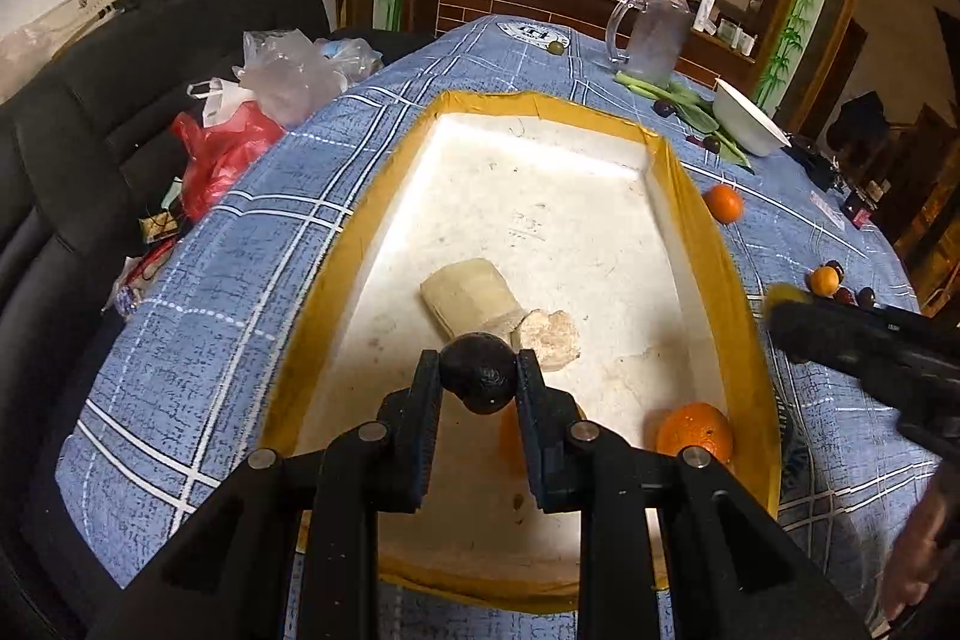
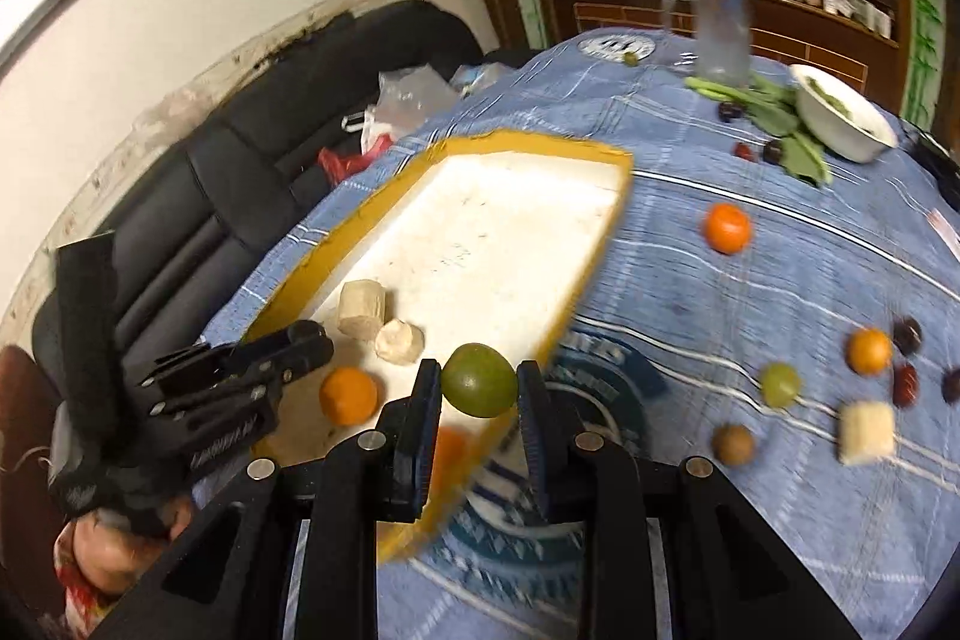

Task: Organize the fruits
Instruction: 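Lower the plum and grape into the tray and open both tools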

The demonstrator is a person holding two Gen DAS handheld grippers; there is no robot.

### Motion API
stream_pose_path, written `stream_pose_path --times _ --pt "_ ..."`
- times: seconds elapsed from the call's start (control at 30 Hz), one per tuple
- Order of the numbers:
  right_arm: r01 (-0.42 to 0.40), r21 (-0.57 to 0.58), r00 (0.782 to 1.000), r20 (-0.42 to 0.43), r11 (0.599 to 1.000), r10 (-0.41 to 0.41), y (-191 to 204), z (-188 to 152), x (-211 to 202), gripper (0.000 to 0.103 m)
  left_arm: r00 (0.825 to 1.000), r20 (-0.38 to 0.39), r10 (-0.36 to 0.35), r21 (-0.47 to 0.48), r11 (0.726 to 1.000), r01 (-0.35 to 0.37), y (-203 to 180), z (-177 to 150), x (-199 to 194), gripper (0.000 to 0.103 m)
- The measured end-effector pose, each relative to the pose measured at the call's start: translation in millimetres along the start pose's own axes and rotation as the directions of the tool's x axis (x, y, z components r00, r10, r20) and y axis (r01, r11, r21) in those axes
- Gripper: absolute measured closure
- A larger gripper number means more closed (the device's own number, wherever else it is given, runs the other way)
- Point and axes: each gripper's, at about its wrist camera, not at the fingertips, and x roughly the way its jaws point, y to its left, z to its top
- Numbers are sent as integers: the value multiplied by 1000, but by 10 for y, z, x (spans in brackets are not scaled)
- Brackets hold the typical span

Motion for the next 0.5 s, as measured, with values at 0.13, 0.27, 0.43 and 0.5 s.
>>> stream_pose_path --times 0.13,0.27,0.43,0.5 --pt "26 -45 998 -50 999 -28 116 86 314 74 1000 0 11 -10 1000 -11 43 10 47 79" --pt "37 -52 997 -73 998 -41 138 170 517 74 1000 -4 6 -34 999 -6 134 19 57 69" --pt "58 -40 997 -53 998 -60 114 260 584 57 1000 31 2 -27 1000 -1 174 44 -43 50" --pt "60 -25 997 -49 998 -62 85 282 567 57 999 37 -11 -40 999 13 193 51 -75 48"
